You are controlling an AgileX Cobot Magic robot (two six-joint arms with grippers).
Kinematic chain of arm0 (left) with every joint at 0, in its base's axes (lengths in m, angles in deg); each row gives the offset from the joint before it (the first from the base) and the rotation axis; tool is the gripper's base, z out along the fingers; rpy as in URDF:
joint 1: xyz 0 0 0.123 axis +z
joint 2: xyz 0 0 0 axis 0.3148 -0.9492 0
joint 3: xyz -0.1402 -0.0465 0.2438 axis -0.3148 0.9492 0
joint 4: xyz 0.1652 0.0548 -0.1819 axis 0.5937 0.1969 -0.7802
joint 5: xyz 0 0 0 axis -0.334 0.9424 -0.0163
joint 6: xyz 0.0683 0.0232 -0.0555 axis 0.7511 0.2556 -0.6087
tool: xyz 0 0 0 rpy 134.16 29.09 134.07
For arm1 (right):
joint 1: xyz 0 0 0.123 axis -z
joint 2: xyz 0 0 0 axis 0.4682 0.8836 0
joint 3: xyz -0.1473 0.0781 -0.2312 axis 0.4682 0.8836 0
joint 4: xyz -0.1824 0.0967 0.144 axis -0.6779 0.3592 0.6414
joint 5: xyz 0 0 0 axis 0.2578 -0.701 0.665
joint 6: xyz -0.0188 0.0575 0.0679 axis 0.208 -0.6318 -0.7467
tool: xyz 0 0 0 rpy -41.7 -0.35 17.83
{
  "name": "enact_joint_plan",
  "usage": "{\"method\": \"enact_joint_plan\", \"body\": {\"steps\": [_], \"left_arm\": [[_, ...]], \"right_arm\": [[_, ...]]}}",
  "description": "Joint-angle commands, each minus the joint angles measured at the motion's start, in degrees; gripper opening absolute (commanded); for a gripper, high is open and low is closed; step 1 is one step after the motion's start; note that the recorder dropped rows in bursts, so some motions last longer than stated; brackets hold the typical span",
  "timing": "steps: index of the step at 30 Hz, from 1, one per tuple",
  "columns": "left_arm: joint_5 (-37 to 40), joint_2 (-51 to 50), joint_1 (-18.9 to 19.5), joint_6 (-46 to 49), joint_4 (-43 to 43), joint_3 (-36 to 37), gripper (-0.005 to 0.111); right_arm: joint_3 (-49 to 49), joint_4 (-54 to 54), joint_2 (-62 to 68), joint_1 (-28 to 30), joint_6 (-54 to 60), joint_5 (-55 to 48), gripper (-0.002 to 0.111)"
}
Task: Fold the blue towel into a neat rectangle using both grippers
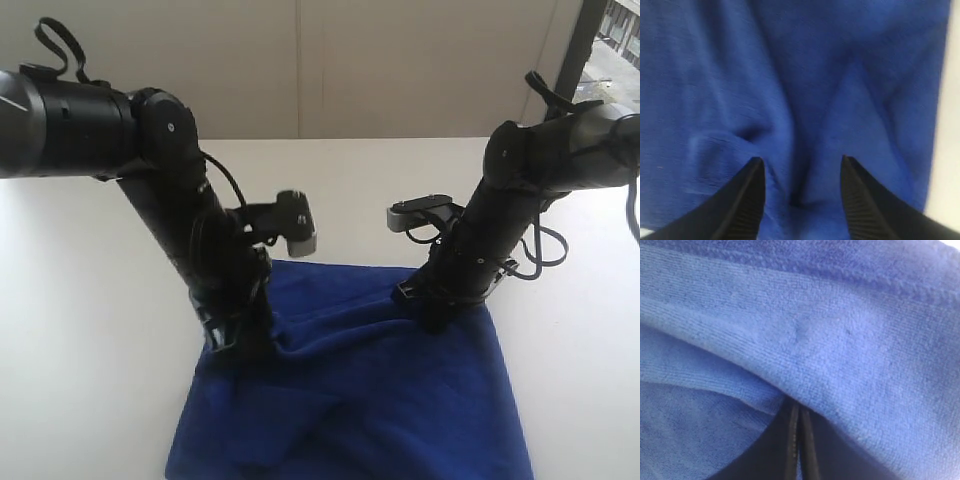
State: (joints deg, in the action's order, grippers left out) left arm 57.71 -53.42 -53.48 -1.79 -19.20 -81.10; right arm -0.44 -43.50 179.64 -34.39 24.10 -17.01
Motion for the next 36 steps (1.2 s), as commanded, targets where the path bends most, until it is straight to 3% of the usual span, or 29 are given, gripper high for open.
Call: {"method": "enact_joint_plan", "body": {"steps": [1, 11, 15, 21, 29, 32, 36], "left_arm": [[-9.24, 0.16, 0.14, -5.59, -0.81, 0.42, 0.052], [-18.42, -7.10, 0.14, -8.37, 0.79, 0.42, 0.052], [-18.11, -7.10, 0.14, -9.31, 4.69, 0.42, 0.052], [-14.93, -7.10, 0.14, -18.79, 14.55, 0.42, 0.049], [-13.59, -7.10, 0.14, -18.79, 14.32, 0.42, 0.021], [-13.70, -6.78, 0.14, -18.79, 14.32, 0.42, 0.000], [-15.33, -3.47, 0.14, -18.69, 14.32, 0.42, 0.000]], "right_arm": [[1.06, -5.97, 2.47, 0.50, 0.13, 1.73, 0.000], [1.06, -5.72, 2.47, 0.50, 0.13, 1.90, 0.000], [1.06, -5.72, 2.47, 0.50, 0.13, 1.90, 0.000], [1.06, -5.72, 2.47, 0.50, 0.13, 1.90, 0.000], [1.06, -5.62, 2.47, 0.50, 0.13, 1.88, 0.000], [1.06, -5.62, 2.47, 0.50, 0.13, 1.88, 0.000], [1.06, -5.62, 2.47, 0.50, 0.13, 1.88, 0.000]]}}
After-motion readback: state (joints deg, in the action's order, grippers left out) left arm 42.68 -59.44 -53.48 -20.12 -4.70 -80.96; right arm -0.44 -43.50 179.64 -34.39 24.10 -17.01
